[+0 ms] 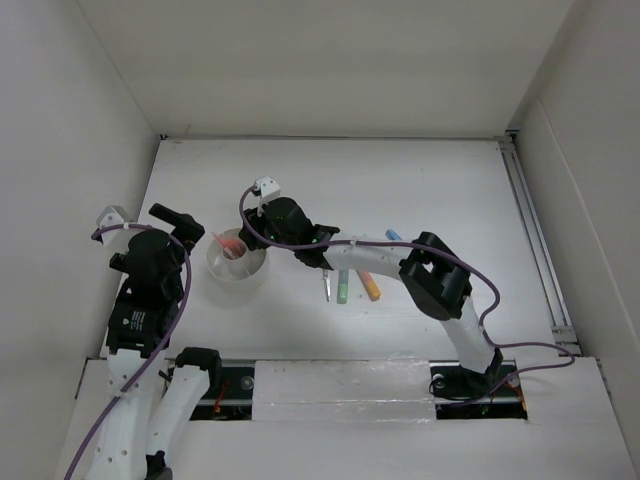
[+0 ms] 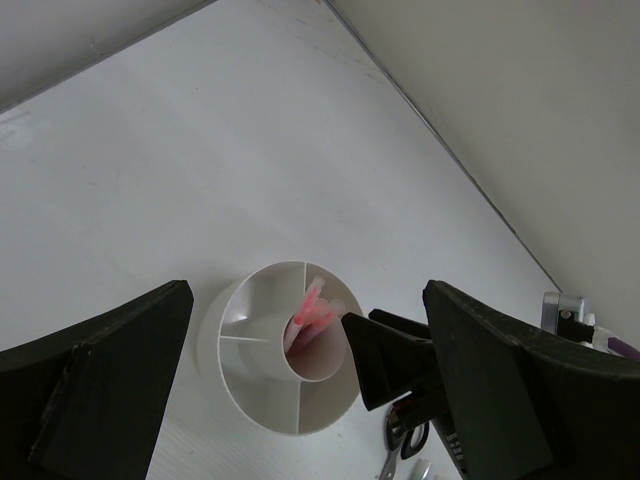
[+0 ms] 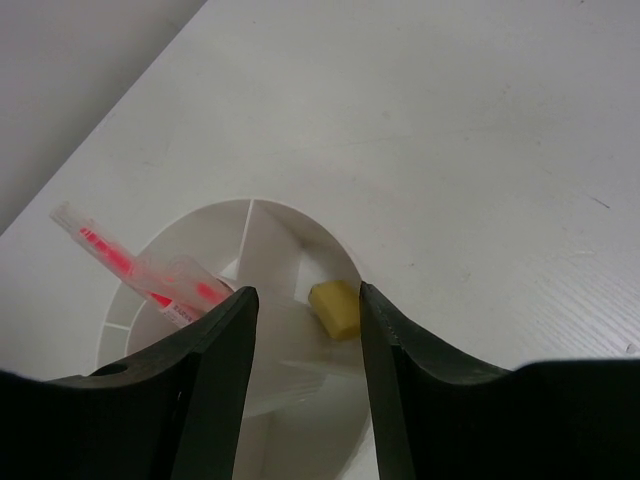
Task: Sort the stationery into containers
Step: Place the stationery in the storage box.
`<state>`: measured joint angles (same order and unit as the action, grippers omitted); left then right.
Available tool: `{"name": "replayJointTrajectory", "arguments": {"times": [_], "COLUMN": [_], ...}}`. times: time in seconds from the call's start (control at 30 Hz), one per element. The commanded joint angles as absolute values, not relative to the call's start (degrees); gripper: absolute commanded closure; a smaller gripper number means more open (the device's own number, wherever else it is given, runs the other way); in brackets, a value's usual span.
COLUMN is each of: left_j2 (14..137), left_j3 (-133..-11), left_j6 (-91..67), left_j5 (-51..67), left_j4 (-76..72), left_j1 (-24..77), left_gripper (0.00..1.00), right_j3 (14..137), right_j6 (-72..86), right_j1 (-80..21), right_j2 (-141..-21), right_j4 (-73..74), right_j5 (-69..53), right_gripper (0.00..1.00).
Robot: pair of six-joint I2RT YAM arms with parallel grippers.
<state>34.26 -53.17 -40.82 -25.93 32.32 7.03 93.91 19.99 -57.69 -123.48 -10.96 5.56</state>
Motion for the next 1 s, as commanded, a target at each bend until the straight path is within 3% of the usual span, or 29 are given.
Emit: {"name": "replayJointTrajectory", "arguments": {"times": [0.0,0.53,0.87,0.93,0.97], "left_j2": [33.93,33.93,33.93,33.93,33.93], "left_j3": [-53.35,-53.35,-53.35,-53.35,-53.35], "left_j6": [-39.9,-39.9,-39.38,-39.38,-39.38], "left_j5": [-26.02,-26.02,-26.02,-26.02,-26.02], "left_j4": [29.62,29.62,29.62,29.62,29.62], "left_j1": [6.86,6.86,6.86,6.86,6.86], "left_gripper": [0.0,0.0,0.0,0.0,0.0], "right_j3": [94.13,94.13,93.87,92.03,91.33], "right_j6": [20.21,20.83,21.36,20.84,20.13], "right_j1": [-58.54,-56.69,-52.3,-51.59,-51.59], "right_j2": [-123.84,-122.7,-116.73,-113.66,-112.51], "right_j4": [-12.57,-12.57,-9.41,-8.45,-7.22], "right_j5": [5.01,5.71,11.06,12.38,13.61], "right_gripper": [0.48,0.45,0.26,0.13,0.03]}}
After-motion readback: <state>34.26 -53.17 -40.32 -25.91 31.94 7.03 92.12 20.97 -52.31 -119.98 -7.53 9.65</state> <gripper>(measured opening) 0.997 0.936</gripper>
